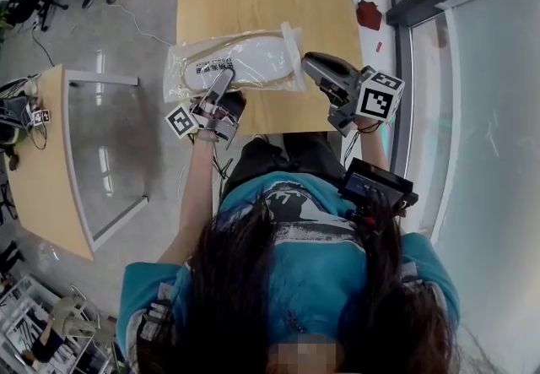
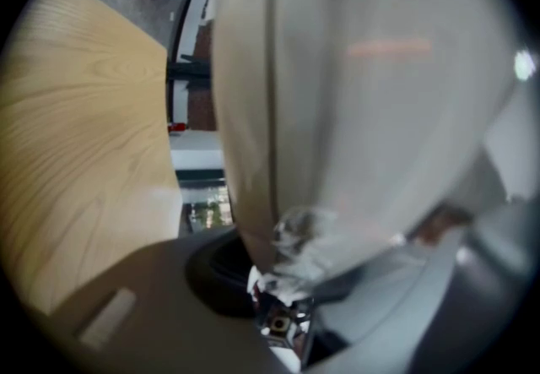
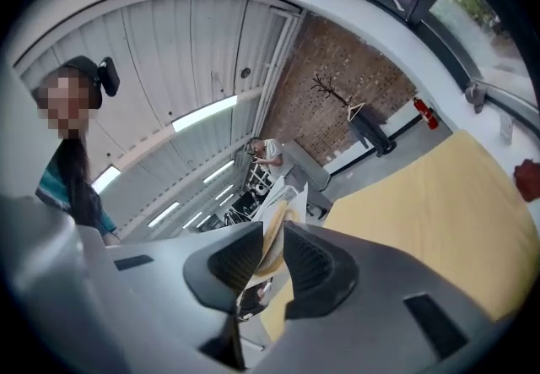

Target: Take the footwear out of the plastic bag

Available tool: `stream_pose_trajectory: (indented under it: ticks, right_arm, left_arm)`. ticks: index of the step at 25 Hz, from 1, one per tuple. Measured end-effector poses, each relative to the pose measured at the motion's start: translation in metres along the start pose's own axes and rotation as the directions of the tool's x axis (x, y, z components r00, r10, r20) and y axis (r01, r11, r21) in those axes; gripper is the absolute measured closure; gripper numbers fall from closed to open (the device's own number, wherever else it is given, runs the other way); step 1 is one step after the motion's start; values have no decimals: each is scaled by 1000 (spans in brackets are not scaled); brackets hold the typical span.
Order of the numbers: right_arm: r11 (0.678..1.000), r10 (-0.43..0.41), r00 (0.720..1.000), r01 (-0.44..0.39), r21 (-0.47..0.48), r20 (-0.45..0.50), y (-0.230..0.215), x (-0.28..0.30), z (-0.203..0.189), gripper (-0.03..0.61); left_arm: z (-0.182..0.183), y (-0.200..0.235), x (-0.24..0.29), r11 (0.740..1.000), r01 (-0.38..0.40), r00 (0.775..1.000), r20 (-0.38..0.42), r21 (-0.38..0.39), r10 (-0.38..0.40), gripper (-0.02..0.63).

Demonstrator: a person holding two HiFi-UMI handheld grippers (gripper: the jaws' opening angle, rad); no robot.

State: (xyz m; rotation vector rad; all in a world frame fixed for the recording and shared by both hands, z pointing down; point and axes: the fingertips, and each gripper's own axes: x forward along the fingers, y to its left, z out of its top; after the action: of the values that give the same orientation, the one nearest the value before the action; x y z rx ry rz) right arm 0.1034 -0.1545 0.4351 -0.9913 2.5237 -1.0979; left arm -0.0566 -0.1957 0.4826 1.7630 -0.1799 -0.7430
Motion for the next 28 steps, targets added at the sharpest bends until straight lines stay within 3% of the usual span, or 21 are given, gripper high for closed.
stream_pose_trajectory:
  ticks: [5, 13, 17, 21, 24, 28]
  right_arm:
    - [990, 98, 995, -98, 98, 12, 4, 2, 3, 520]
    - [971, 231, 971, -226, 73, -65, 26, 4, 3, 457]
    - [980, 192, 977, -187, 61, -95, 18, 10, 2, 451]
    - [977, 189, 975, -175, 120, -118, 7, 12, -5, 451]
    - [969, 213, 972, -197, 152, -98, 14, 15, -5, 451]
    - [980, 169, 976, -152, 126, -138, 9, 19, -8, 451]
  left_arm:
    - [3, -1, 1, 1000, 17, 1000, -12, -3, -17, 515]
    - [3, -12, 4, 997, 72, 993, -93, 18, -70, 515]
    - [6, -20, 6, 991, 131, 986, -105, 2, -130, 518]
    - [10, -33, 11, 977, 208, 975, -76, -40, -210, 523]
    - [14, -28, 13, 984, 179, 981, -74, -24, -180, 526]
    - [16, -28, 13, 982, 185, 979, -79, -43, -188, 526]
